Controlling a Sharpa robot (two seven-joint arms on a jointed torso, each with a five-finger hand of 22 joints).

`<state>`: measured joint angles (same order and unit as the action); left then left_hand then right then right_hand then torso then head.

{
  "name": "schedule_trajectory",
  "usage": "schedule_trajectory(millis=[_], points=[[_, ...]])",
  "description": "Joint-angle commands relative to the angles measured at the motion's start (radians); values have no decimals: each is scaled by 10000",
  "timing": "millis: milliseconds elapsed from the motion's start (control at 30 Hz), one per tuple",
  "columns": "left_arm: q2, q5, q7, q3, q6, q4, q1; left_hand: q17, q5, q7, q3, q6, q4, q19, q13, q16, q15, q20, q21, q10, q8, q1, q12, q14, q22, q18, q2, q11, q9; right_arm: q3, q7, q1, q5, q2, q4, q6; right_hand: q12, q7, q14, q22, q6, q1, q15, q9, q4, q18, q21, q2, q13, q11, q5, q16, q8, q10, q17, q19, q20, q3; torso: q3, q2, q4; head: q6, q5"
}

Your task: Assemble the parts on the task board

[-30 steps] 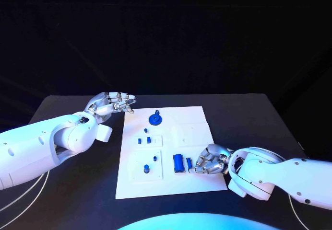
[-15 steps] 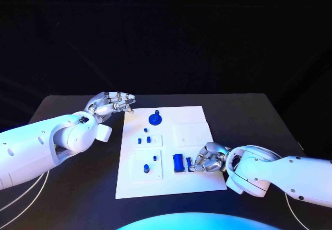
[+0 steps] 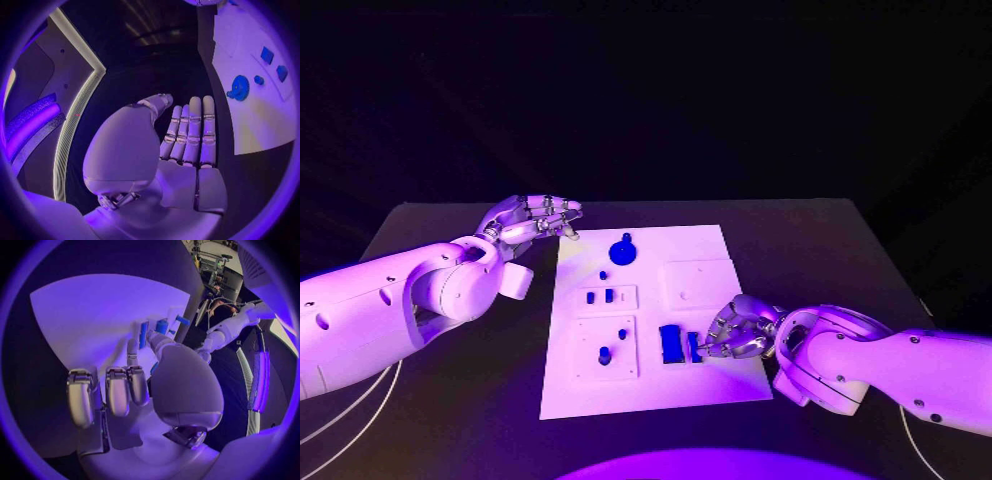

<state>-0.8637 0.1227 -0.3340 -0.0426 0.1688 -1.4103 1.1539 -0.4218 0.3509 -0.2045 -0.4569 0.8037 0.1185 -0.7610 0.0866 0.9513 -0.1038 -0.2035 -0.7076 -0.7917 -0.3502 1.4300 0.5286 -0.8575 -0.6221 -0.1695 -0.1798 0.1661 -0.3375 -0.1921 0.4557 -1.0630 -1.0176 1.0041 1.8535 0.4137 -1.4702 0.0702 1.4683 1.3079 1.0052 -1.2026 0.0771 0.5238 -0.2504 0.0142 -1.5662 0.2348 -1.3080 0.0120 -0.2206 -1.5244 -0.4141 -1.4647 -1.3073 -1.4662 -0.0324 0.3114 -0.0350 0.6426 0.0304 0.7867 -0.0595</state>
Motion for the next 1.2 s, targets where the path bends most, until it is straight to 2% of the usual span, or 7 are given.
schedule_trajectory(millis=[33,567,967,1000,1033,1067,1200], points=[[17,-117,-194,6,-77,-46,-9,-7,37,-128,-55,-84,5,84,-13,62,-12,-9,9,87,-44,-4,44,87,-14,-72,-8,17,13,27,-1384,-203,826,63,15,1001,114,96,741,2582,-209,105,-119,-28,-100,-107,115,-5,-1978,-138,-5,74,149,-541,-1193,-993,-70,-221,-23,-17,-7,-90,-12],[511,-1334,-1190,5,1100,579,-26,1309,-66,-126,188,-333,862,550,-236,-2523,-396,-655,2940,-208,-173,-155,-432,1188,1853,-116,-311,127,236,185,-7435,-1073,5948,-1300,-3715,1475,7383,741,-1537,-561,-1531,-1383,-665,-47,199,1402,9020,-428,2817,-739,370,3829,700,4193,4423,2269,-602,-108,-240,-388,11,-929,25],[1558,-2066,-2028,19,1995,2015,-224,2508,-69,295,374,-486,1073,865,-245,-6563,-906,-868,5744,-958,819,67,-3569,1323,3963,238,-263,452,1123,352,-9188,-1068,8359,-2863,-7124,275,12036,1312,-4598,-5707,-1841,-1577,-1652,-1144,403,1693,14906,-82,9515,-1547,829,10759,1478,4645,8810,4338,-1612,1592,-115,-588,30,-1684,210],[1426,-1555,-1362,8,1456,1866,-194,4218,-3509,2045,4569,-8037,-1185,7610,-866,-9513,1038,2035,7076,7917,3502,-4268,-5286,8575,6221,1695,1798,-1661,3375,345,-8016,-1098,7023,-2720,-6830,1088,14702,-702,-7628,-13079,-10052,2449,-771,-5238,2504,-142,15662,-2348,13080,-120,2206,15244,4141,14647,13073,7437,324,-3114,-189,-546,30,-1473,136],[1421,-1552,-1367,11,1495,1837,-201,4218,-3509,2045,4569,-8037,-1185,7610,-866,-9513,1038,2035,7076,7917,3502,-4525,-5286,8575,6221,1695,1798,-1661,3375,360,-8033,-1086,7053,-2715,-6790,1112,14702,-702,-14683,-13079,-10052,2755,-771,-5238,2504,-142,15662,-2348,13080,-120,2206,15244,4141,14647,13073,7656,324,-3114,-170,-562,18,-1487,153],[1414,-1548,-1372,16,1547,1797,-210,4218,-3509,2045,4569,-8037,-1185,7610,-866,-9513,1038,2035,7076,7917,3502,-4850,-5286,8575,6221,1695,1798,-1661,3375,381,-8055,-1070,7094,-2709,-6739,1144,14702,-702,-14683,-13079,-10052,3069,-771,-5238,2504,-142,15662,-2348,13080,-120,2206,15244,4141,14647,13073,14662,324,-3114,-144,-583,2,-1506,175],[1362,-1519,-1416,53,1951,1490,-285,4218,-3509,2045,4569,-8037,-1185,7610,-866,-9513,1038,2035,7076,7917,3502,-6296,-5286,8575,6221,1695,1798,-1661,3375,540,-8231,-946,7413,-2661,-6335,1394,14702,-702,-14683,-13079,-10052,4434,-771,-5238,2504,-142,15662,-2348,13080,-120,2206,15244,4141,14647,13073,14662,324,-3114,58,-747,-123,-1654,347]])
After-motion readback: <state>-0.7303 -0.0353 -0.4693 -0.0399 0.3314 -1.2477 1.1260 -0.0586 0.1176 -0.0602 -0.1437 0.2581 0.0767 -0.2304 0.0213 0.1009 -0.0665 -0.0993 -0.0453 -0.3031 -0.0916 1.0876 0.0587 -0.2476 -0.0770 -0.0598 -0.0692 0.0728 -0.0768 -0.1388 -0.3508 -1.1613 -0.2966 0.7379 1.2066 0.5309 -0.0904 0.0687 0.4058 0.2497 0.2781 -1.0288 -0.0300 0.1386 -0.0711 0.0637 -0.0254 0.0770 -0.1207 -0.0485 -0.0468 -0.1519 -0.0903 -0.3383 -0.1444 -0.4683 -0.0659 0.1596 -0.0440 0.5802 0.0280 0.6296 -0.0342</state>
